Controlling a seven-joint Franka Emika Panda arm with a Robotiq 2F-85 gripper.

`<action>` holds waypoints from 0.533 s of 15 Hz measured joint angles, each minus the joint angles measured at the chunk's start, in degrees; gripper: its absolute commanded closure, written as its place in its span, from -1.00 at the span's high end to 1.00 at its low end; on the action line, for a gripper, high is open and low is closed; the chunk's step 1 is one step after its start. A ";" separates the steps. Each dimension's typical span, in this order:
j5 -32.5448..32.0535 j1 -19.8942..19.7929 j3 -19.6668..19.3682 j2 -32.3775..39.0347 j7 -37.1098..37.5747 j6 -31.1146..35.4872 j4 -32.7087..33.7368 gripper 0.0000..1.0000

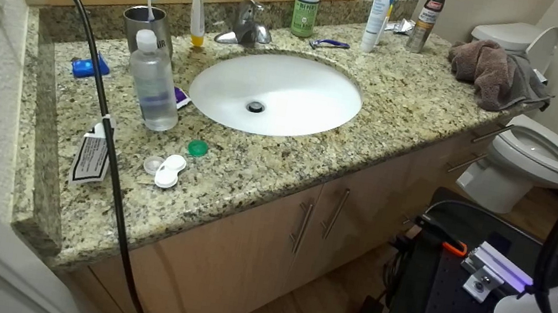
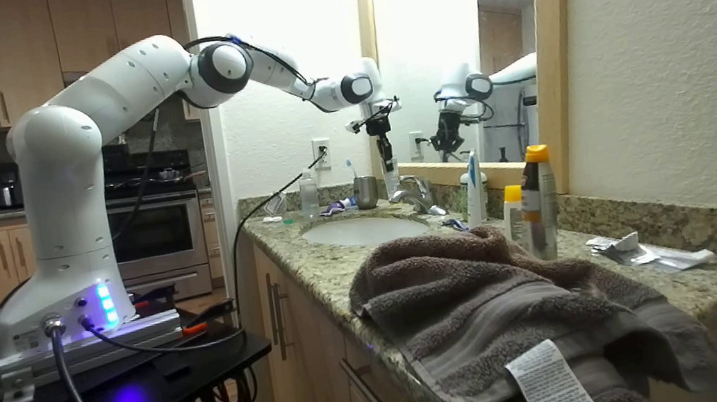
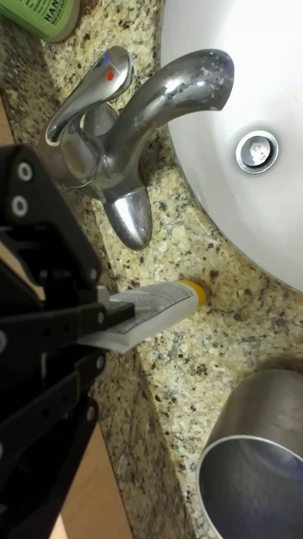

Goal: Move the object with yellow lid to the left

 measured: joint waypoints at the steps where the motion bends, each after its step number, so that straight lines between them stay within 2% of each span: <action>1: 0.22 -0.25 0.00 0.59 0.75 -0.01 0.74 -0.97; 8: 0.55 -1.54 -0.22 4.18 6.59 -2.23 5.33 -0.97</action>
